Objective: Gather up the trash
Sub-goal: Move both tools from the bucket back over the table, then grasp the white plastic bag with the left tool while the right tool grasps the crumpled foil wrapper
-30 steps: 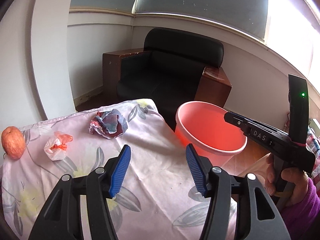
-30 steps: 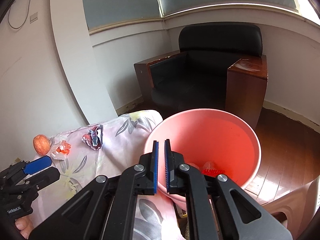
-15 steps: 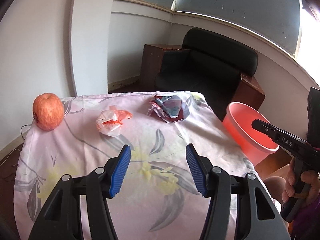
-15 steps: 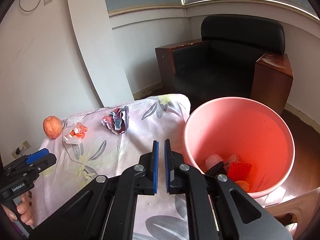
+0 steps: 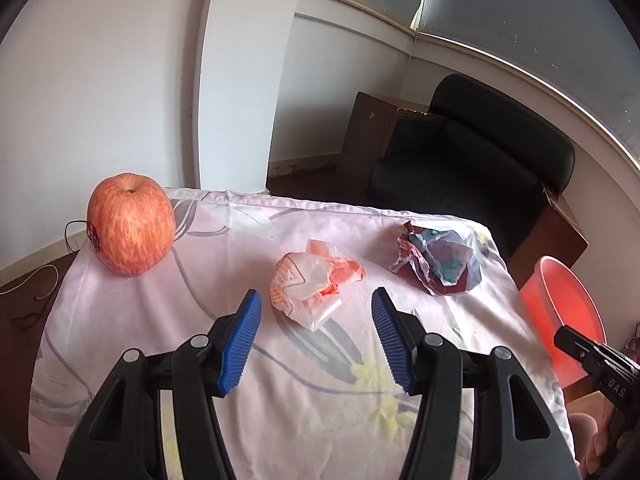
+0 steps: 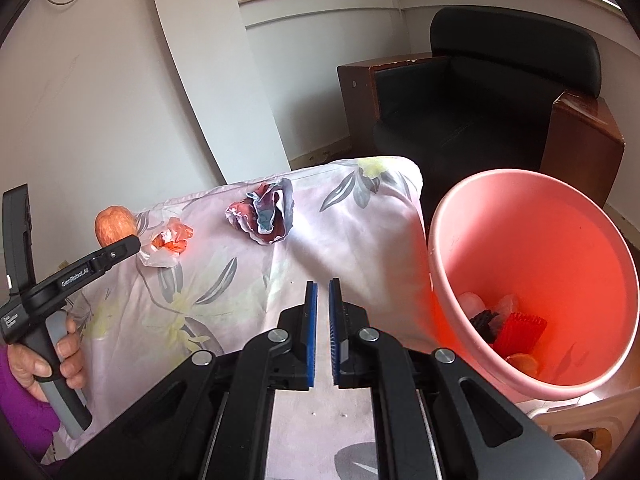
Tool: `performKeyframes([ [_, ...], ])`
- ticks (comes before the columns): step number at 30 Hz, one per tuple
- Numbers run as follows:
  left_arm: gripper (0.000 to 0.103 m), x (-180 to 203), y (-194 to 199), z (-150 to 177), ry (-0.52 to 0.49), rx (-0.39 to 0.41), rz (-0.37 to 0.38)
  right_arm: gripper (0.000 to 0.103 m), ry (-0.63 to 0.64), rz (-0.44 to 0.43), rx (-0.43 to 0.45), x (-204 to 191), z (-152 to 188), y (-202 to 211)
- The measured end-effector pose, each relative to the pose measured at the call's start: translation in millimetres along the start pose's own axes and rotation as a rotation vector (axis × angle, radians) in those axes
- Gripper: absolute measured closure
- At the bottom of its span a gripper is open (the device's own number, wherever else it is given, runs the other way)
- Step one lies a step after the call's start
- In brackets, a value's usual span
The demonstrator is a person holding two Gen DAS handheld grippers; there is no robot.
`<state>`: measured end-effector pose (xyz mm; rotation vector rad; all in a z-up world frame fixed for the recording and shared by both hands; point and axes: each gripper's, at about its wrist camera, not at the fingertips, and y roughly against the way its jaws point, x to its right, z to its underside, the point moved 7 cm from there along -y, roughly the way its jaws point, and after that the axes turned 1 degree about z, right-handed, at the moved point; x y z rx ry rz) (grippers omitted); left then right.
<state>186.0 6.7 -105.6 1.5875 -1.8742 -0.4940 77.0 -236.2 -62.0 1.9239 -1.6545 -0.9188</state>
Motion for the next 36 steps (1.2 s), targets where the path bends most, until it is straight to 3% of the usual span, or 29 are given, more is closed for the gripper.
performKeyframes([
  [4,0.049,-2.4,-14.6,-2.3,0.004,-0.005,-0.014,0.097,-0.006,-0.035,-0.009,-6.5,-3.8,-9.6],
  [6,0.065,-4.6,-20.3,-0.4,0.017,-0.014,-0.011,0.097,-0.012,-0.054,-0.012,-9.8,-6.8,-15.2],
  [9,0.078,-10.1,-27.5,4.2,0.049,-0.037,-0.001,0.097,-0.025,-0.079,-0.021,-12.9,-13.4,-24.6],
  [15,0.080,-18.8,-21.4,8.9,0.068,-0.025,0.008,0.095,-0.056,-0.136,-0.031,-20.8,-34.3,-49.0],
  [16,0.080,-20.0,-19.4,9.7,0.072,-0.024,0.011,0.082,-0.060,-0.139,-0.038,-21.8,-37.2,-54.4],
  [18,0.080,-23.0,-14.5,10.4,0.079,-0.020,0.016,0.071,-0.065,-0.159,-0.038,-24.9,-43.4,-63.0],
  [24,0.080,-27.9,-5.8,13.3,0.092,-0.020,0.036,0.070,-0.076,-0.158,-0.065,-29.2,-56.0,-93.8],
  [28,0.079,-30.8,-4.2,16.5,0.103,-0.036,0.039,0.063,-0.082,-0.119,-0.078,-26.4,-61.0,-112.1],
  [36,0.079,-29.9,1.2,22.0,0.084,-0.072,0.030,0.063,-0.111,-0.089,-0.101,-21.5,-60.4,-139.0],
])
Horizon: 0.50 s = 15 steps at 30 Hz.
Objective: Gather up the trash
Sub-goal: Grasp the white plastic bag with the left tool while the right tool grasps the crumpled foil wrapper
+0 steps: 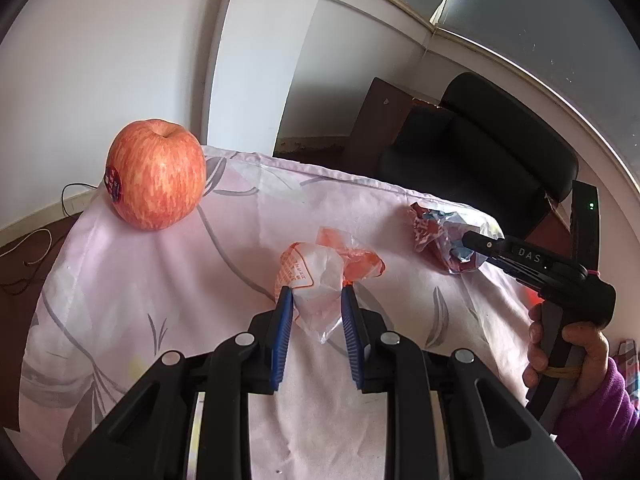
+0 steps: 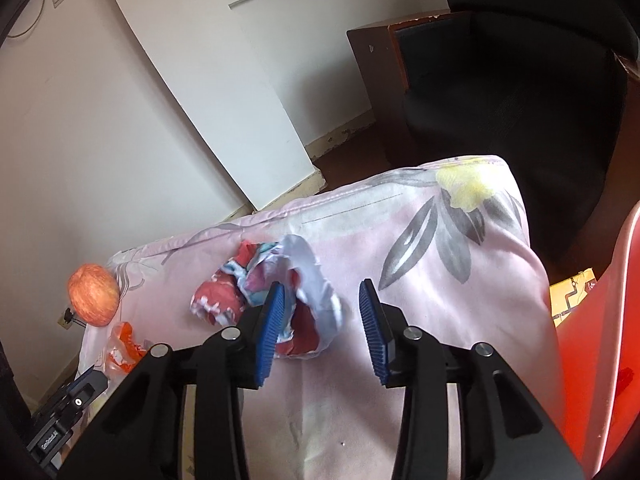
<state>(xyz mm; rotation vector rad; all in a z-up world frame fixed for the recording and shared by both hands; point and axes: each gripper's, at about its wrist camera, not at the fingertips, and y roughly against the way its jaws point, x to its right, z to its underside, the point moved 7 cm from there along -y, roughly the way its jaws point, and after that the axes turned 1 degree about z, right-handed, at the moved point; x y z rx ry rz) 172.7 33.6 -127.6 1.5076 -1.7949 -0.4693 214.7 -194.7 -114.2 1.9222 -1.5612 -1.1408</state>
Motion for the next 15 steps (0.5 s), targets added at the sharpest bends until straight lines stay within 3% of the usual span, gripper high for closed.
performKeyframes([
  [4,0.079,4.6,5.1,0.2,-0.016,-0.001,0.006,0.063,-0.008,0.024,0.007,4.2,0.1,-4.4],
  [6,0.079,8.7,9.2,0.7,-0.029,0.005,0.020,0.064,-0.009,-0.010,0.012,0.7,0.6,-0.1],
  [9,0.079,16.5,17.4,3.6,-0.044,0.017,0.046,0.096,0.036,-0.022,0.018,-9.1,6.9,13.2],
  [15,0.079,28.9,44.1,16.3,-0.039,0.048,0.102,0.099,0.047,-0.016,0.072,-11.2,28.4,73.8],
])
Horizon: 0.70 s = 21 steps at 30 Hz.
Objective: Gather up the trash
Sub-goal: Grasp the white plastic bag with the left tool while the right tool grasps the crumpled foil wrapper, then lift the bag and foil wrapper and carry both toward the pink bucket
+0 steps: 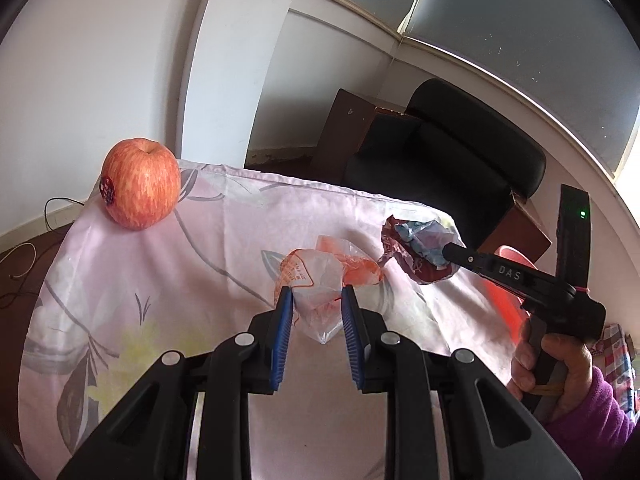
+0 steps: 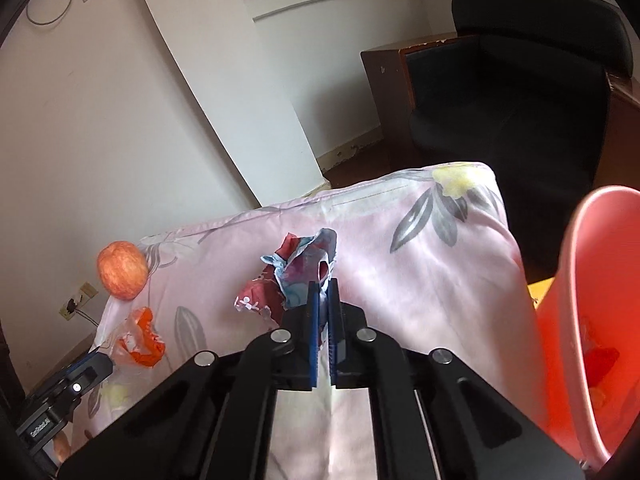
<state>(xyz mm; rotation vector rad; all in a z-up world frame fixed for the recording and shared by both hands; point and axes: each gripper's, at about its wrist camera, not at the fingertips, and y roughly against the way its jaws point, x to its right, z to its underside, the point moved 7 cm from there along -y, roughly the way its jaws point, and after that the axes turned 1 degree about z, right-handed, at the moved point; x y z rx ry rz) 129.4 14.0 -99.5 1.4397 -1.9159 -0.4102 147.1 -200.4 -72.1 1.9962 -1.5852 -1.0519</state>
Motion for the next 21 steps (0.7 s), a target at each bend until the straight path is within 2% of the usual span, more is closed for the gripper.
performKeyframes([
  [6,0.079,16.8,9.3,17.6,0.002,0.015,0.009,0.099,0.128,0.111,0.118,-12.5,32.3,62.8],
  [11,0.079,30.8,0.5,24.7,-0.043,0.024,-0.069,0.099,0.192,0.182,0.154,-5.0,50.2,74.9],
  [14,0.079,35.2,1.9,23.2,-0.046,0.049,-0.113,0.099,0.170,0.175,0.207,-1.2,47.0,88.5],
  [21,0.079,48.9,0.9,24.4,-0.118,0.054,-0.200,0.099,0.218,0.142,0.224,-12.7,48.6,92.5],
])
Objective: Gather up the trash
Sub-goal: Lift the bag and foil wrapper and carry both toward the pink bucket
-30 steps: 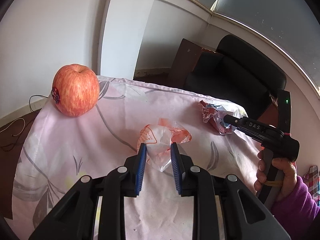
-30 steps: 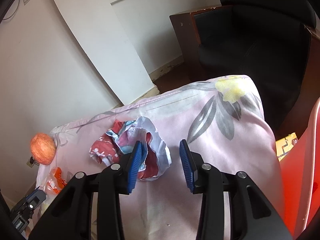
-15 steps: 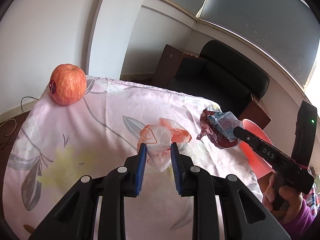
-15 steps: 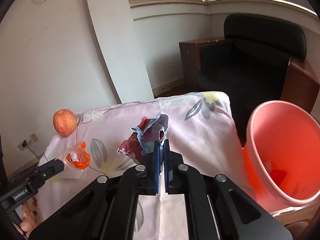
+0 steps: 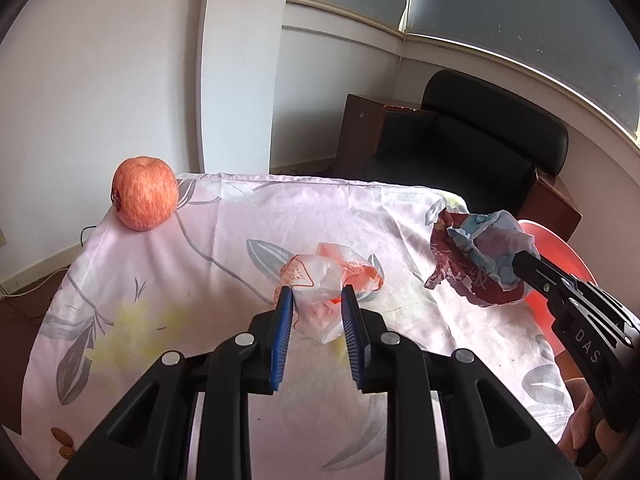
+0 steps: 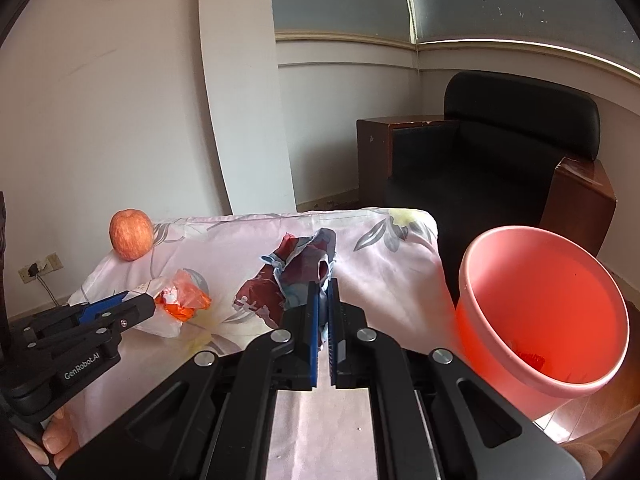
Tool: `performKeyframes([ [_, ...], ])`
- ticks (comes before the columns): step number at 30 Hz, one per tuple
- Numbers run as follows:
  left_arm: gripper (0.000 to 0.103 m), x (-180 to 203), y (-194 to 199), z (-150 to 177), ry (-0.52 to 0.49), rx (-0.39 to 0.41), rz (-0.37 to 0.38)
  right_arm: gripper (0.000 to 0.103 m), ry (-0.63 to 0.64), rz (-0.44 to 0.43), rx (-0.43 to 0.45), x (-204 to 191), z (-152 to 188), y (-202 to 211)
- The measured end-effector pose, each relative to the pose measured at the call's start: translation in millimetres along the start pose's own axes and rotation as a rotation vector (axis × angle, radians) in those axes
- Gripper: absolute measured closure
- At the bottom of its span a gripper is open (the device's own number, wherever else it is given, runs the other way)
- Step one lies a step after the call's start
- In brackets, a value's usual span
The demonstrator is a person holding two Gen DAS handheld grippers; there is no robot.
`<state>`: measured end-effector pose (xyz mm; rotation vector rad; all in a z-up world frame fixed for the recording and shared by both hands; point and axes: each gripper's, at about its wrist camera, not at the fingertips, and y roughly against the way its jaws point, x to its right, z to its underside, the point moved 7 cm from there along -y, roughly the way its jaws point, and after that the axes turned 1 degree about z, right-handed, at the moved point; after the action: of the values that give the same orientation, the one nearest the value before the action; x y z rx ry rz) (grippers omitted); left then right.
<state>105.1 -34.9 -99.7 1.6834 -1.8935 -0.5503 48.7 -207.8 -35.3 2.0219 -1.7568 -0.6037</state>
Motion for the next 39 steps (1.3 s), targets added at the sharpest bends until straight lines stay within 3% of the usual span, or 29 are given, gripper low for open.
performKeyframes([
  [13,0.079,8.4,-6.3,-2.2,-0.033,0.010,-0.096,0.099,0.047,-0.030,0.018,-12.4,-0.8,5.0],
  [39,0.079,4.0,-9.4,-1.9,-0.016,-0.015,-0.114,0.099,0.046,-0.024,0.024,-10.6,-0.3,6.3],
])
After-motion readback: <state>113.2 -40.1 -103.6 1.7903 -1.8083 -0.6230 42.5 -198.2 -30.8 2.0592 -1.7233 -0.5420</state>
